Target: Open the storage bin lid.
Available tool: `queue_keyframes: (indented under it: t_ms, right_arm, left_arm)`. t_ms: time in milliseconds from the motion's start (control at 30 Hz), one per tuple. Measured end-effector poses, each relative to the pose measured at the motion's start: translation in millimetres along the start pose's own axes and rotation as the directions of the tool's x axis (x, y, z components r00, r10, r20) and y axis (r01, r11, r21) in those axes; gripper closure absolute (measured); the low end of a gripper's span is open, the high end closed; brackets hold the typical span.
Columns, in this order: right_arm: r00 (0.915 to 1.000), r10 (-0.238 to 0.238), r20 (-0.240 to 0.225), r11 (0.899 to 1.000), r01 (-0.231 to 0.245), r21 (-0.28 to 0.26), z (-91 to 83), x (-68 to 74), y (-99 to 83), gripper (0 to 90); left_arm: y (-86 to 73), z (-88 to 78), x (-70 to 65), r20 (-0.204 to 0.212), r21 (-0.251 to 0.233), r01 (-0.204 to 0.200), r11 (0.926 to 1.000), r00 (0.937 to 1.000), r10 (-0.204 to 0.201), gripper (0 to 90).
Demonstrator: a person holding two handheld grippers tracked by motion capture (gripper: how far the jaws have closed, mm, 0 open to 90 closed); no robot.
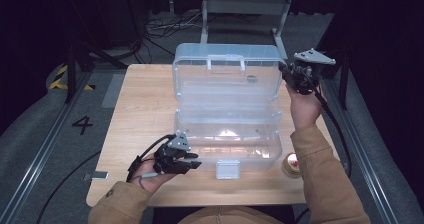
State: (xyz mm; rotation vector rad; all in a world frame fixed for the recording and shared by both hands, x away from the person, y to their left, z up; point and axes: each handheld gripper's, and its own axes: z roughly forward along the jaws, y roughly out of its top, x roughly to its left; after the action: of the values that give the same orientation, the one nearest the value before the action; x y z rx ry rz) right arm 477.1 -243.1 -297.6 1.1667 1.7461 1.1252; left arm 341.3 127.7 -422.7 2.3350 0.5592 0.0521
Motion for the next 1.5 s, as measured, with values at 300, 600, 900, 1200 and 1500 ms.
queue_keyframes:
  t_ms: [300,600,900,1200,1500]
  right_arm:
    - [0.9993,0.033,-0.021,0.999,-0.032,0.028,12.4,-5.8,5.3,82.4]
    - [0.9978,0.056,-0.035,0.996,-0.053,0.068,24.2,-11.2,10.5,82.9]
    - [0.9958,0.081,-0.044,0.993,-0.077,0.088,35.6,-15.1,12.6,83.3]
    - [0.9937,0.100,-0.050,0.990,-0.095,0.105,48.4,-19.2,13.3,83.8]
    - [0.9925,0.110,-0.053,0.987,-0.103,0.120,60.1,-22.3,13.0,84.0]
  left_arm:
    - [0.5,-0.1,1.6,0.024,0.000,0.027,0.9996,0.9993,-0.027,69.3]
    - [-1.8,-0.2,1.7,0.028,-0.027,0.023,0.9994,0.9994,-0.022,68.9]
    - [-3.0,-0.5,2.3,0.041,-0.039,0.040,0.9984,0.9984,-0.038,68.7]
    - [-3.5,-0.4,1.6,0.036,-0.046,0.062,0.9970,0.9975,-0.060,67.5]
    - [-3.5,-0.2,0.9,0.030,-0.048,0.066,0.9966,0.9974,-0.065,66.8]
